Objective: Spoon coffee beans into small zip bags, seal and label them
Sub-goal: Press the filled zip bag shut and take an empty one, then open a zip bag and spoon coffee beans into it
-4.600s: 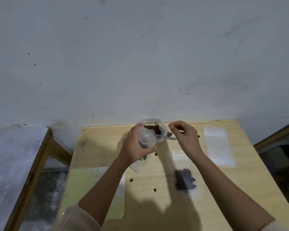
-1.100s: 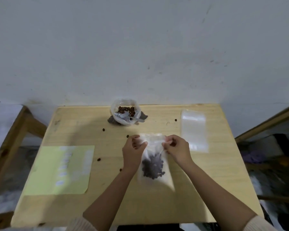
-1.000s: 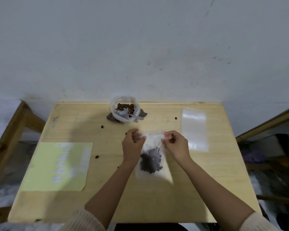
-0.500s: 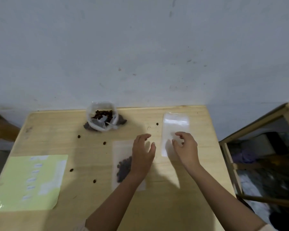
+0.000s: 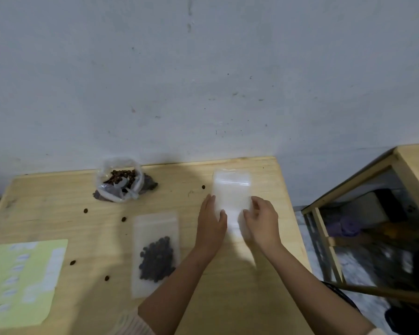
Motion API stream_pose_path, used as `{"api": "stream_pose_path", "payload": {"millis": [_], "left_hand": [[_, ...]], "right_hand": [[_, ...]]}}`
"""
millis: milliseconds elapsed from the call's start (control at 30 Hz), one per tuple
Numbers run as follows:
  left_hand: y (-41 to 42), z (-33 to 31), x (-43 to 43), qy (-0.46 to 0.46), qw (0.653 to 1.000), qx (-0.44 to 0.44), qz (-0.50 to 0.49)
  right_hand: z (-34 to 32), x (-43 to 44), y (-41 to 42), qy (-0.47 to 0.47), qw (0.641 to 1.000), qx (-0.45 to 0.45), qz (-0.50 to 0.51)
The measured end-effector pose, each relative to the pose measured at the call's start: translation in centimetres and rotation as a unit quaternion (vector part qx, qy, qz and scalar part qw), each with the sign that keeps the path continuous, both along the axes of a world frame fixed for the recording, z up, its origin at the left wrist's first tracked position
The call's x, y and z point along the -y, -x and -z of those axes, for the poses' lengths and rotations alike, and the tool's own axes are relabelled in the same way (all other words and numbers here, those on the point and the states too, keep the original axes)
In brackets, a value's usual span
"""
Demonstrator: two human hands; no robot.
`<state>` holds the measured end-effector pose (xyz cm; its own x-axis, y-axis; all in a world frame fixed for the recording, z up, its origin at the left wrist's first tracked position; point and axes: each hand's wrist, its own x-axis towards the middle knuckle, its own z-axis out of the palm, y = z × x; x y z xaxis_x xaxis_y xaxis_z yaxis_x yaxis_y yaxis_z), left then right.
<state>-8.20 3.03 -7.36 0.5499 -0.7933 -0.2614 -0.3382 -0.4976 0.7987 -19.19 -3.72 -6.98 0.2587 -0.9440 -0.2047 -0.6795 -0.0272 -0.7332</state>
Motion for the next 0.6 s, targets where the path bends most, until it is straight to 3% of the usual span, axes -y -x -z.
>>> {"api": "stream_pose_path", "payload": {"millis": [200, 367, 600], "left_hand": [[0.6, -0.7, -0.1, 0.099, 0.994, 0.021, -0.031], [0.3, -2.6, 0.2, 0.195, 0.98, -0.005, -0.039], [-5.3, -8.5, -0.7, 0.222, 0.968, -0.102, -0.06]], "right_hand": [[-0.7, 1.4, 0.4, -0.043, 0.994, 0.049, 0.089], [-3.7, 1.8, -0.2, -0.015, 0.98, 0.152, 0.13], [-9.0, 0.6, -4.5, 0.019, 0.972, 0.232, 0.037]]}}
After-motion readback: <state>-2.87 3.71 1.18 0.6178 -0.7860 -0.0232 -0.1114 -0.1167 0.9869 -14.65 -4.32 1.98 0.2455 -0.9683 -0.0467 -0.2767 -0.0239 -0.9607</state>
